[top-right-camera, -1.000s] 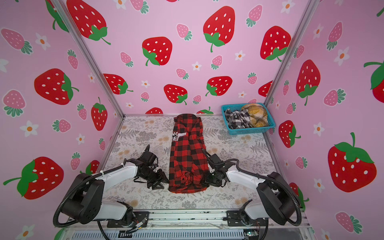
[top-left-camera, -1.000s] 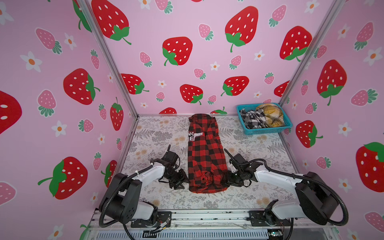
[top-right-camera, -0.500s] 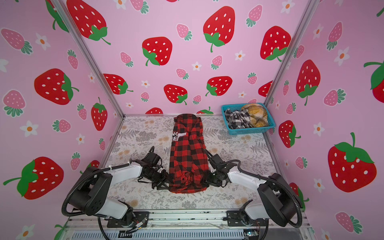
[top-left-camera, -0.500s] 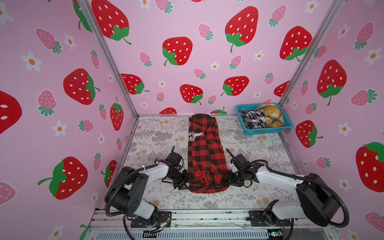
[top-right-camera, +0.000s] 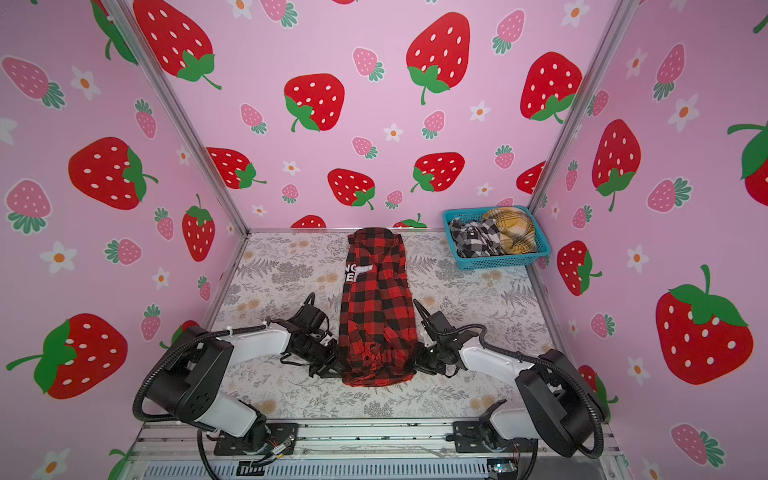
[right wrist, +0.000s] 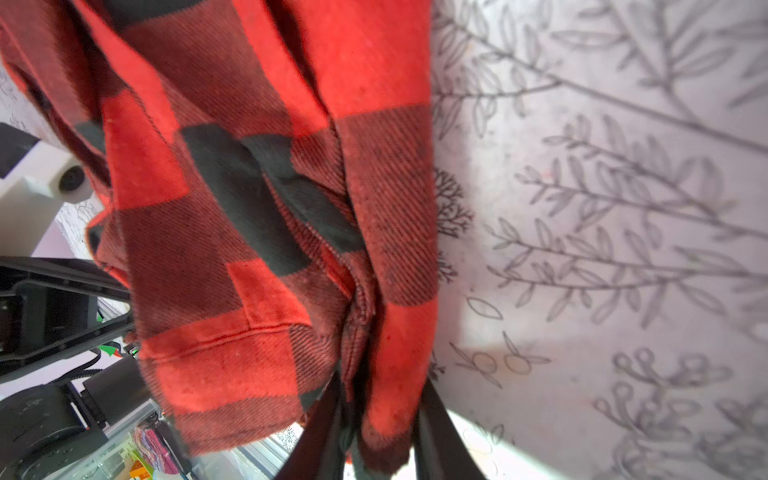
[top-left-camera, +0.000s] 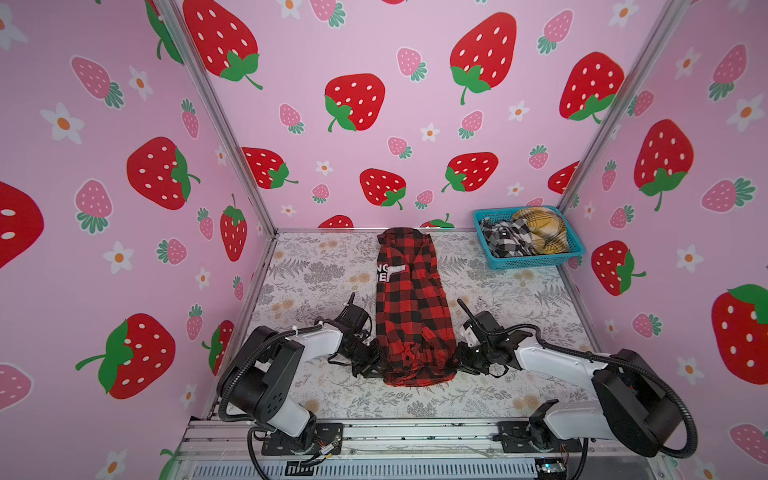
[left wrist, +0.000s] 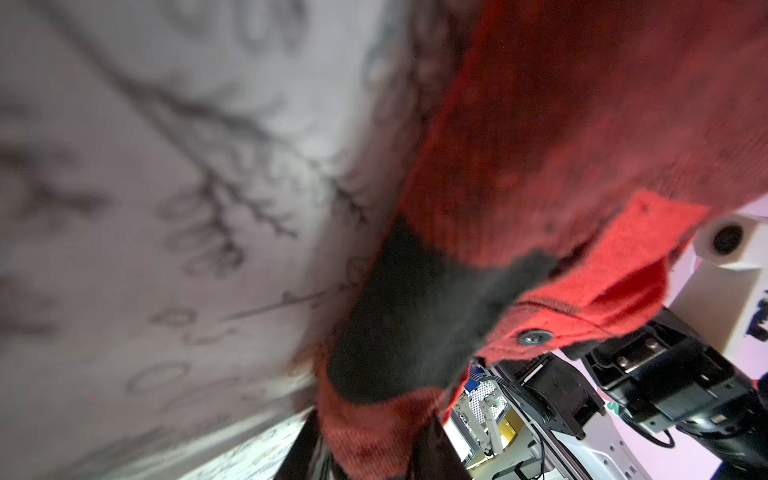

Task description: Fold and stack the long sleeve shirts

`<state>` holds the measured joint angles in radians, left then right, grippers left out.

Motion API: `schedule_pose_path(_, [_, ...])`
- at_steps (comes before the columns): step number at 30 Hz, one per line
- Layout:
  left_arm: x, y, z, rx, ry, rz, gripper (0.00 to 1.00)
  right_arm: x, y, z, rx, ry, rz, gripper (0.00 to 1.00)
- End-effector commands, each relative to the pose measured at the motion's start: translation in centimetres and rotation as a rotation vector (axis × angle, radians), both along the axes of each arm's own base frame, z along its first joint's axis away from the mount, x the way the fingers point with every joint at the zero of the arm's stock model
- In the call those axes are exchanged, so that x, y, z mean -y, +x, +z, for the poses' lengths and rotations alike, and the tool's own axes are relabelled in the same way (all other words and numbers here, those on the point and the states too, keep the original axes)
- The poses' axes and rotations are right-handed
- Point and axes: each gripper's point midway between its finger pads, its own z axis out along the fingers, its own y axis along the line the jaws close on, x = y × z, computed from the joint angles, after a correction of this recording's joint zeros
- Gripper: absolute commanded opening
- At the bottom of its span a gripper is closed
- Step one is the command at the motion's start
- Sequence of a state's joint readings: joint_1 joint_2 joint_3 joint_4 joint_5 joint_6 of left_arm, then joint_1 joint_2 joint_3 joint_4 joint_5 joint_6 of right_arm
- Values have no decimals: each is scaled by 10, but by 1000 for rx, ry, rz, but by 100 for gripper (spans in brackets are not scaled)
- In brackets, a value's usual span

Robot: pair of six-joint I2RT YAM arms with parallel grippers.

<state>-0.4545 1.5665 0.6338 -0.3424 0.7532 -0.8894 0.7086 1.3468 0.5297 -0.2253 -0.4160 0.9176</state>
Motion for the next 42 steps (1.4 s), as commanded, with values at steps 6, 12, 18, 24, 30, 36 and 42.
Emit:
schedule_pose_path(6, [-4, -3, -15, -25, 71, -9, 22, -2, 0, 1, 0, 16, -10, 19])
schedule_pose_path(12, [7, 0, -10, 0, 58, -55, 11, -6, 2, 9, 17, 29, 2, 11])
schedule_pose_path(18, [9, 1, -7, 25, 78, -79, 0, -8, 3, 15, 36, 31, 6, 7])
schedule_pose_path(24, [2, 0, 4, 63, 109, -83, 0, -9, 4, 25, 64, 37, 14, 2])
schedule_pose_path(30, [-10, -18, 17, 72, 139, -115, 0, -7, -4, 33, 85, 17, 25, 1])
schedule_pose_path(36, [-13, -49, 13, 34, 150, -153, 0, -8, -25, 33, 71, 18, 27, 1])
schedule_pose_path(42, [-7, -69, 21, 53, 134, -182, 0, -3, -53, 31, 34, -20, 41, 1])
